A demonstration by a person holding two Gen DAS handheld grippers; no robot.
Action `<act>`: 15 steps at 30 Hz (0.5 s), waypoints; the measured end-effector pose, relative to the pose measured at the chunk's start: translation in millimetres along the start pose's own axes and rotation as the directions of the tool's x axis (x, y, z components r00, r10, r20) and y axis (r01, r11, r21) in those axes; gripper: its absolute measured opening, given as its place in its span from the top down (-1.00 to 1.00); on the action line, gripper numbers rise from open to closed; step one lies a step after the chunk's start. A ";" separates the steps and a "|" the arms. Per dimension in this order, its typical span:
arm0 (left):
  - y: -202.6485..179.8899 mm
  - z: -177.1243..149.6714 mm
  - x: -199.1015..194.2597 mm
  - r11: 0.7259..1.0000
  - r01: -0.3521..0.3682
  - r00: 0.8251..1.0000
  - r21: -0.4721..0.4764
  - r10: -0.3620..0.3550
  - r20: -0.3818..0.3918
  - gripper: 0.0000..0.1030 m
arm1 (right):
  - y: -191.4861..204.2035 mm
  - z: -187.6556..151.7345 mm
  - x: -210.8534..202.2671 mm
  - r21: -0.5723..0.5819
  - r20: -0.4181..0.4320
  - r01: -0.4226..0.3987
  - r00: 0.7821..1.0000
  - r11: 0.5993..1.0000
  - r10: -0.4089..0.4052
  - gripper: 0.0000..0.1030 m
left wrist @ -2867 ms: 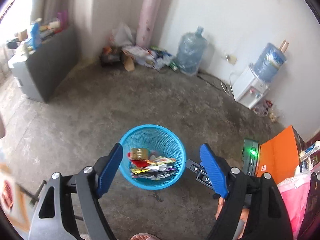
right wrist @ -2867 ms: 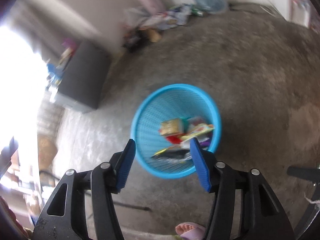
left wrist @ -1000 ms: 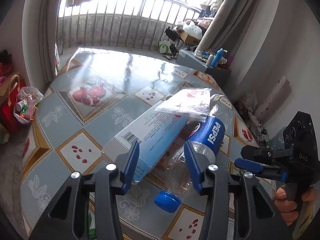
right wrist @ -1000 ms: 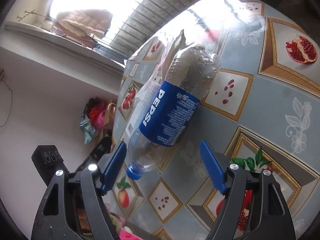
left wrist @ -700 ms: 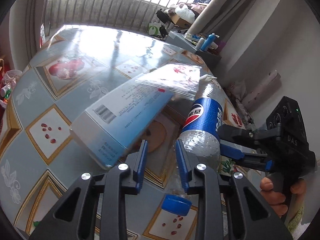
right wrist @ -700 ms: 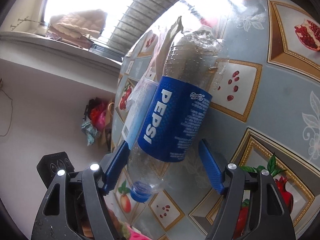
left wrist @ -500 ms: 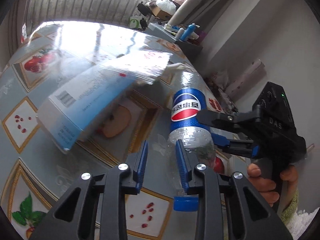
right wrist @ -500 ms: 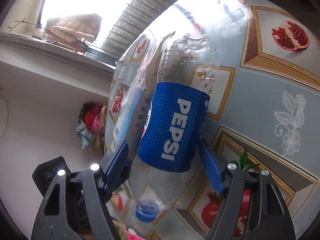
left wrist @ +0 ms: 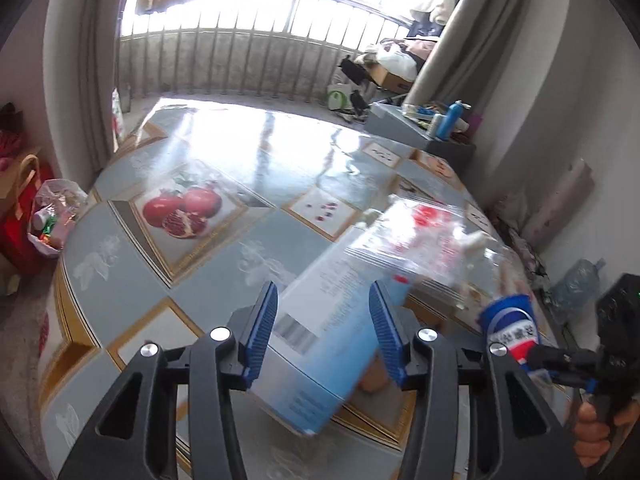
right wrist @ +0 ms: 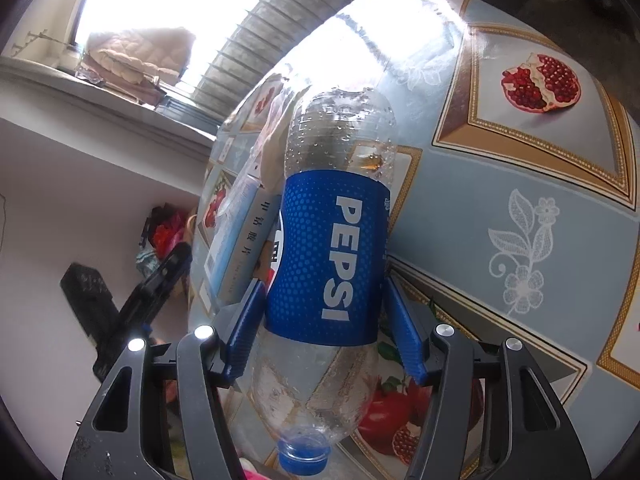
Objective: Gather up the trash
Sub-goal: 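Grasp the white medicine box with the left tool while the right tool grasps the Pepsi bottle, then lift the white box with the left tool while the right tool lifts the Pepsi bottle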
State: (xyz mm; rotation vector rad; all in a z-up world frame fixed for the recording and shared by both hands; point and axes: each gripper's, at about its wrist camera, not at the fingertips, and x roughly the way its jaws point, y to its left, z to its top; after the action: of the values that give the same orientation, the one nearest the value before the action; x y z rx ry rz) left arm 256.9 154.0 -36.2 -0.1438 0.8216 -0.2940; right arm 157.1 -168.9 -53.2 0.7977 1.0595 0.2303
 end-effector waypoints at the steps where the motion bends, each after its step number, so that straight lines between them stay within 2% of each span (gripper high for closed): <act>1: 7.1 4.4 10.2 1.000 -0.019 1.000 -0.007 0.019 -0.012 0.09 | -0.3 -0.2 -0.6 -0.002 0.000 0.002 1.000 1.000 -0.002 -0.10; 4: 21.3 12.9 45.4 0.999 -0.048 0.996 -0.018 0.046 -0.081 0.07 | -0.4 0.6 -1.1 -0.005 0.003 0.010 1.000 1.000 -0.010 -0.10; 5: 25.1 14.4 49.6 0.999 -0.025 0.997 -0.039 0.022 -0.078 0.03 | 0.3 0.9 -0.6 -0.005 0.005 0.013 1.000 1.000 -0.013 -0.10; 8: 21.1 7.2 46.2 0.995 0.062 0.986 -0.074 -0.072 -0.148 0.03 | 2.3 1.8 0.2 -0.008 0.011 0.025 1.000 1.000 -0.025 -0.10; 12: -10.0 -20.0 31.3 0.974 0.219 0.946 -0.061 -0.228 -0.229 0.02 | 2.9 2.9 1.0 -0.015 0.013 0.030 0.999 0.999 -0.030 -0.10; 13: -18.8 -26.3 25.7 0.971 0.235 0.942 -0.048 -0.240 -0.235 0.02 | 3.2 3.1 1.4 -0.018 0.014 0.030 0.999 0.999 -0.030 -0.10; 15: -26.7 -30.8 14.7 0.971 0.239 0.948 -0.018 -0.237 -0.212 -0.06 | 3.4 3.5 1.9 -0.023 0.014 0.032 0.999 0.999 -0.031 -0.10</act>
State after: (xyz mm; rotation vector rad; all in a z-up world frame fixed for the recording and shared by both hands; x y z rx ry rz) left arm 238.2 123.7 -60.9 -0.2074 1.0173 -0.5479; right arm 161.6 -167.2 -51.3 0.7606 1.0543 0.2097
